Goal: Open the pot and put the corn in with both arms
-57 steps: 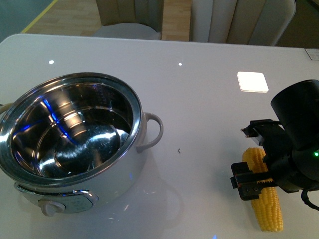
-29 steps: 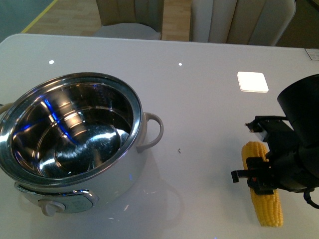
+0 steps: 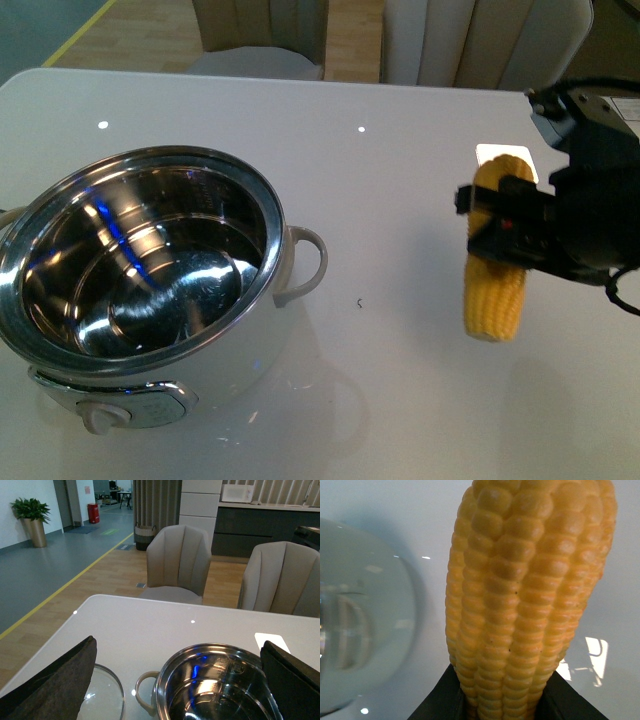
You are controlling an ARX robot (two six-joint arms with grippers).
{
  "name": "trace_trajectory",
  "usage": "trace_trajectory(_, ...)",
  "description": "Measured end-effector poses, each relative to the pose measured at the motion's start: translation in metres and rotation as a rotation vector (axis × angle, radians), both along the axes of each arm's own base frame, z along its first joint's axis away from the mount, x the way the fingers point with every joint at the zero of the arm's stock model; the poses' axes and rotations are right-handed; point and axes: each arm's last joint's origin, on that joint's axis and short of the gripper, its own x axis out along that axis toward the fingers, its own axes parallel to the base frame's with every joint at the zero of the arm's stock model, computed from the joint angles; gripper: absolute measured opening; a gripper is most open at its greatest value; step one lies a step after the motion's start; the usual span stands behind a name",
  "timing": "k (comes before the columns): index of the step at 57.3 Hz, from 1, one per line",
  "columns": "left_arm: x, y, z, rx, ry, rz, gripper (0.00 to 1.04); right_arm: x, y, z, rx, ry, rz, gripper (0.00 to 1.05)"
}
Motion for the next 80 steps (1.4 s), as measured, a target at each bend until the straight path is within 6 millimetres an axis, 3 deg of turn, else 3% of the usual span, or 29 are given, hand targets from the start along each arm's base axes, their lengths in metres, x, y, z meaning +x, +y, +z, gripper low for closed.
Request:
trace_trajectory(15, 0.000, 0.000, 0.000, 0.000, 0.000, 0.000, 0.98, 0.017, 0.059, 0.045, 0.225, -0.052, 0.047, 0.21)
trace_trajectory(25, 0.000, 0.000, 0.000, 0.000, 0.000, 0.000, 0.98, 0.029, 0.091, 0.058, 0.315, -0.047, 0.065, 0.20)
trace_trajectory(49, 0.000, 0.000, 0.000, 0.000, 0.000, 0.000, 0.98, 0.042, 0.140, 0.050, 0.429, 0.029, 0.068, 0.20)
trace_trajectory(60, 0.000, 0.000, 0.000, 0.000, 0.000, 0.000, 0.98, 0.030, 0.157, 0.033, 0.416, 0.086, 0.123, 0.20)
trace_trajectory(80, 0.000, 0.000, 0.000, 0.000, 0.000, 0.000, 0.98, 0.005, 0.167, -0.002, 0.336, 0.202, 0.197, 0.19)
